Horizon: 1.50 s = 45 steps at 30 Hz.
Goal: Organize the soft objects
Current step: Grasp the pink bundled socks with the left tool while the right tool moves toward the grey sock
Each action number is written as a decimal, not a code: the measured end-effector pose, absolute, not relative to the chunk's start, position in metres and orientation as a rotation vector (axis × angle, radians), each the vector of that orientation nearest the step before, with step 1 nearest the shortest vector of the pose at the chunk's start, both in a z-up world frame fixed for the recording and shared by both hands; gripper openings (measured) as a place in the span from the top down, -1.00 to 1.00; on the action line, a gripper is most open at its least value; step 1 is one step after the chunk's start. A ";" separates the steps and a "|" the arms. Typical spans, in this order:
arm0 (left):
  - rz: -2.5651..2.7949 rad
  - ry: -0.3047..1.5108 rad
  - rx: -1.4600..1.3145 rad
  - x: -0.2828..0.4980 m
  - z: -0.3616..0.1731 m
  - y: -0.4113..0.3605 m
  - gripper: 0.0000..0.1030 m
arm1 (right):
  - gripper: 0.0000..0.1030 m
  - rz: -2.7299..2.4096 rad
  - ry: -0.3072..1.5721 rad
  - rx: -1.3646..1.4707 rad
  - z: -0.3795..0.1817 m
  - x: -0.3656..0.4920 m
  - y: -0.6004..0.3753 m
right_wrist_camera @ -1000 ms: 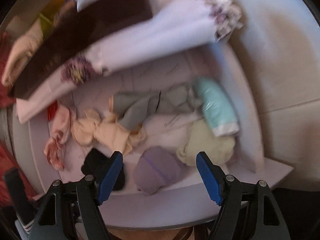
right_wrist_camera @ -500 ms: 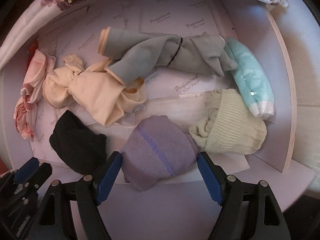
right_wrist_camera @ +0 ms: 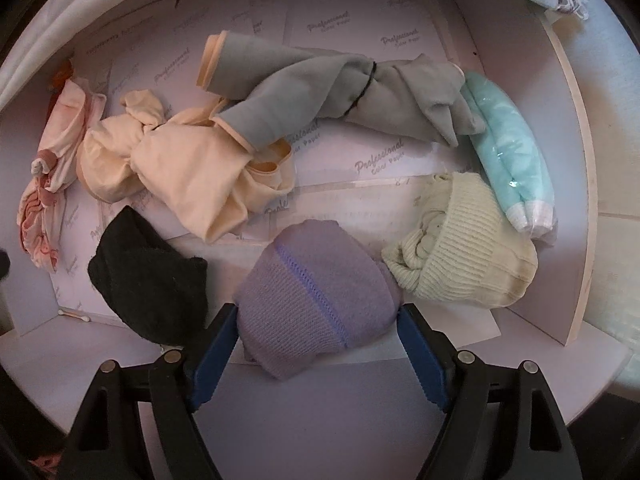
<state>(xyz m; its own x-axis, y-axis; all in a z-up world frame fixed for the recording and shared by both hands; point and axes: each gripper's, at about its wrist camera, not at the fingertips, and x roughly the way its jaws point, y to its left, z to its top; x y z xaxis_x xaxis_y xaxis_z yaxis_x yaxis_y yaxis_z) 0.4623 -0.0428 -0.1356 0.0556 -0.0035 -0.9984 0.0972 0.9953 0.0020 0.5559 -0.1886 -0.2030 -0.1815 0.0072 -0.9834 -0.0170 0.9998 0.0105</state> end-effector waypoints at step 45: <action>-0.099 1.628 0.049 0.467 -0.174 -0.029 0.59 | -0.50 0.084 1.630 0.173 -0.169 0.551 -0.195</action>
<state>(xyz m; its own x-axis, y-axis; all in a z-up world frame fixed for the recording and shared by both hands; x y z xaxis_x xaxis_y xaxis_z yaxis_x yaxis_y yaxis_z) 0.4669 -0.0294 -0.1744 -0.0595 -0.0284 -0.9978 0.0923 0.9952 -0.0338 0.5507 -0.1953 -0.1695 -0.0586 0.1630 -0.9849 0.0611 0.9853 0.1595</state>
